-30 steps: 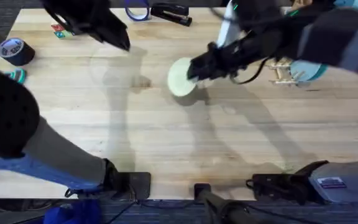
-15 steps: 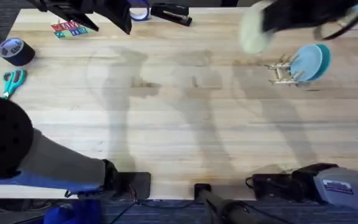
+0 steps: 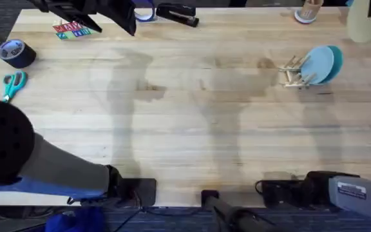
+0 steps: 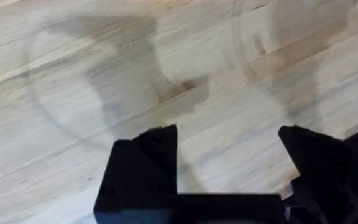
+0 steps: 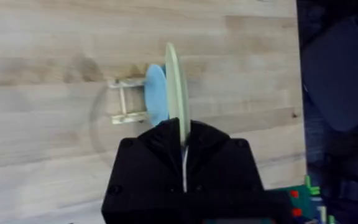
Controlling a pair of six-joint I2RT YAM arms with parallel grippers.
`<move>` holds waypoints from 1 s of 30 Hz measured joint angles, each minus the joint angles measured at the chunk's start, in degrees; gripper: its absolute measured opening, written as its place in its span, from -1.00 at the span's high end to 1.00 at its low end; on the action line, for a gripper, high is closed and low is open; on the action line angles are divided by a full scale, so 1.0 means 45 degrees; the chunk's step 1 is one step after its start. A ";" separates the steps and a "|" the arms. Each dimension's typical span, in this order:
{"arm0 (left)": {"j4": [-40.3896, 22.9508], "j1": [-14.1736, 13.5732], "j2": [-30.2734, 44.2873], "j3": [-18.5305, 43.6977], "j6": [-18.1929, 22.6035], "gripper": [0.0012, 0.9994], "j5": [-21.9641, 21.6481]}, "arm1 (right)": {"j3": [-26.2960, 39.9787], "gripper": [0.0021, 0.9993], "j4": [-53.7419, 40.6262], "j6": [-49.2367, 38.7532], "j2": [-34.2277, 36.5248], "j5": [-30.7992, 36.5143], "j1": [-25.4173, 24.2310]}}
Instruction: Pick up the plates from the table one by one and place each into a slot on the dish rack.
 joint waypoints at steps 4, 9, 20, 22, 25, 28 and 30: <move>0.0000 0.0000 0.0000 0.0000 -0.0005 -0.99 0.0000 | 0.0000 0.94 -0.0058 -0.0443 0.0393 0.0073 -0.0189; 0.0000 0.0000 0.0005 0.0000 -0.0005 -0.99 0.0000 | 0.0000 0.94 -0.0238 -0.0560 0.0801 0.0073 -0.0189; 0.0000 0.0000 0.0004 0.0000 -0.0005 -0.99 -0.0001 | 0.0000 0.94 -0.0880 -0.0077 0.1380 -0.0607 -0.0189; 0.0005 0.0000 0.0004 0.0000 -0.0005 -0.99 -0.0005 | 0.0000 0.94 -0.0884 -0.0077 0.1698 -0.0698 -0.0189; 0.0002 0.0000 0.0000 0.0000 -0.0005 -0.99 0.0000 | 0.0000 0.94 -0.0970 -0.0077 0.2737 -0.0817 -0.0189; 0.0004 0.0000 0.0004 0.0000 -0.0005 -0.99 -0.0005 | 0.0000 0.94 -0.0991 -0.0077 0.3300 -0.0856 -0.0189; 0.0005 0.0000 0.0005 0.0000 -0.0005 -0.99 0.0000 | 0.0000 0.94 -0.0986 -0.0077 0.3595 -0.0883 -0.0189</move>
